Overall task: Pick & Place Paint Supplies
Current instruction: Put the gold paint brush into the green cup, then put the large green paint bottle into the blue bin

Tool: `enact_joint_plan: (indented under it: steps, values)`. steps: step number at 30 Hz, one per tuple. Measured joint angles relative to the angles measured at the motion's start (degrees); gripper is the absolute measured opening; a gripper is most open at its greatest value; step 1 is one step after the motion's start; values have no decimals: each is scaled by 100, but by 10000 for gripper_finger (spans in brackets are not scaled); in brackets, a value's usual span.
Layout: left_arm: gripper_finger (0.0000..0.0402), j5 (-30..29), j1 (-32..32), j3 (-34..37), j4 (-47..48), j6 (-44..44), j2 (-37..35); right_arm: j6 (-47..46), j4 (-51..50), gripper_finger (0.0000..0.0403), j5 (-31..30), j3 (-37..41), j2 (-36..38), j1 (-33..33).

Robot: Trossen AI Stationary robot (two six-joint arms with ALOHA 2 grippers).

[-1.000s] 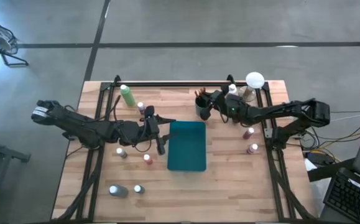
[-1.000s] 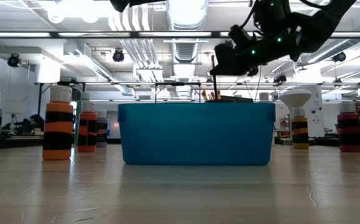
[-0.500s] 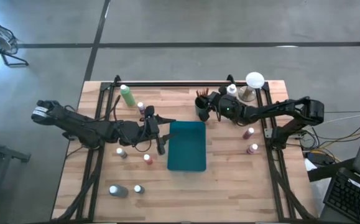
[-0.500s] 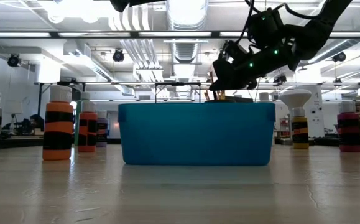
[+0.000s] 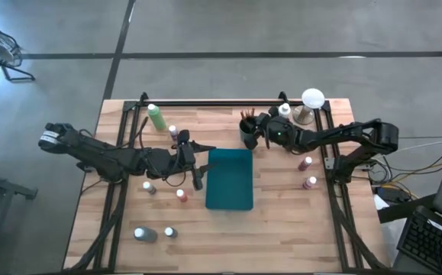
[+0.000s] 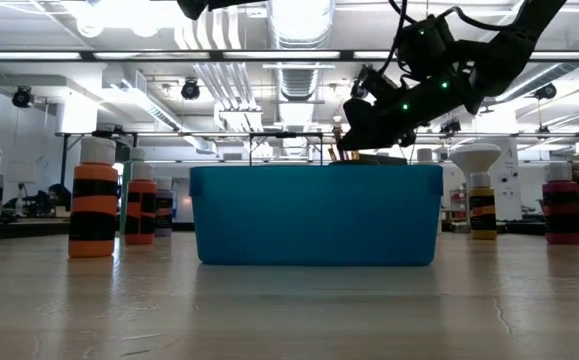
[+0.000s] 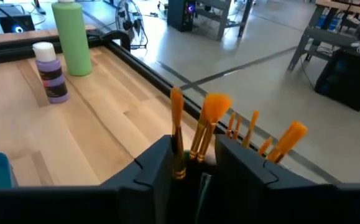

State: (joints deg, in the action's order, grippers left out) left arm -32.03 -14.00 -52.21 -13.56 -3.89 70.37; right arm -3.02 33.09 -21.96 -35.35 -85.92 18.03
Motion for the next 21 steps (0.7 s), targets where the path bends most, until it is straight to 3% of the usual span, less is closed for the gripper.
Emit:
enact_joint_plan:
  steps: [5,9,21]
  values:
    - [222,1,0,1,32,-33,0,172,-26,138,-6,2,477,-143]
    - [222,4,0,4,320,-47,-109,345,-413,136,-55,2,1265,-373]
    - [222,0,-42,7,1376,-60,-1466,301,-2535,66,-66,0,4158,-1403]
